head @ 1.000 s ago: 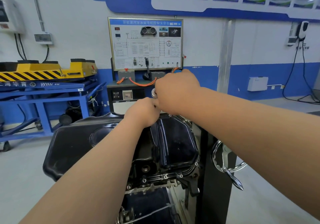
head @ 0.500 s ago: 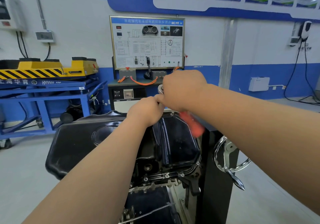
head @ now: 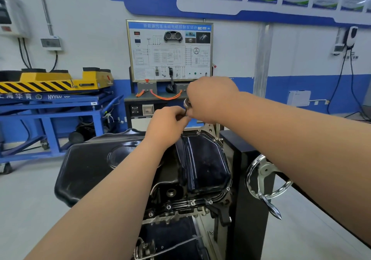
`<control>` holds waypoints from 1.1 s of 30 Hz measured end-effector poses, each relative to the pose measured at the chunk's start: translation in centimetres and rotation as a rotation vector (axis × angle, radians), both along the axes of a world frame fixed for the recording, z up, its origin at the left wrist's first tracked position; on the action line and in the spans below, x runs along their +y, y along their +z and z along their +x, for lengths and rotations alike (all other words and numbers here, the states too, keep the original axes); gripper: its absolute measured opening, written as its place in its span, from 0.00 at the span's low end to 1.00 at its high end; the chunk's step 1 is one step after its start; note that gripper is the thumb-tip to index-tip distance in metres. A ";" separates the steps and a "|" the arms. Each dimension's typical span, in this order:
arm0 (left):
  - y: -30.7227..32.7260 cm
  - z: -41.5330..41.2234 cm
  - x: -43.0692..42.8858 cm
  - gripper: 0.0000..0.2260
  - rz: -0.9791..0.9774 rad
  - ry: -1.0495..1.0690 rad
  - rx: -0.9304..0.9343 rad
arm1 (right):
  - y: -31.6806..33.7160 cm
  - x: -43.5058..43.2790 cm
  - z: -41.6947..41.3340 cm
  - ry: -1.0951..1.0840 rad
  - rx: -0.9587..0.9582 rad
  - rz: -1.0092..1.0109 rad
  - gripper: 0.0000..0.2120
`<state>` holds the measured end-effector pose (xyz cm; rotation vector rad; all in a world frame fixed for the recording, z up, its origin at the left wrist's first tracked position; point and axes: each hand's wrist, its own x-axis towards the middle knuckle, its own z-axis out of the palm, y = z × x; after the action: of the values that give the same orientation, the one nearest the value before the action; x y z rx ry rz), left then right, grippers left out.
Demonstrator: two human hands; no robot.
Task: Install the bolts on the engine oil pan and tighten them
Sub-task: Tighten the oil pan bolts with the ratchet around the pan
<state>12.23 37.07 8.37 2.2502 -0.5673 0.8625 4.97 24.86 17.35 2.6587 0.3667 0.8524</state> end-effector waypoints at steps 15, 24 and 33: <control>0.3 0.3 -0.5 0.11 0.117 0.022 0.103 | -0.1 0.2 0.1 -0.038 -0.035 -0.029 0.17; 0.2 -0.1 -0.6 0.14 0.207 0.054 0.090 | 0.1 -0.2 0.0 0.060 -0.044 -0.098 0.06; 0.5 -0.3 -0.7 0.13 0.294 0.125 0.203 | -1.5 0.8 -0.4 -0.026 0.072 0.125 0.17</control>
<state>11.89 36.35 8.84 2.6268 -0.4888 0.6309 4.54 25.64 15.86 2.8091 0.3042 0.7977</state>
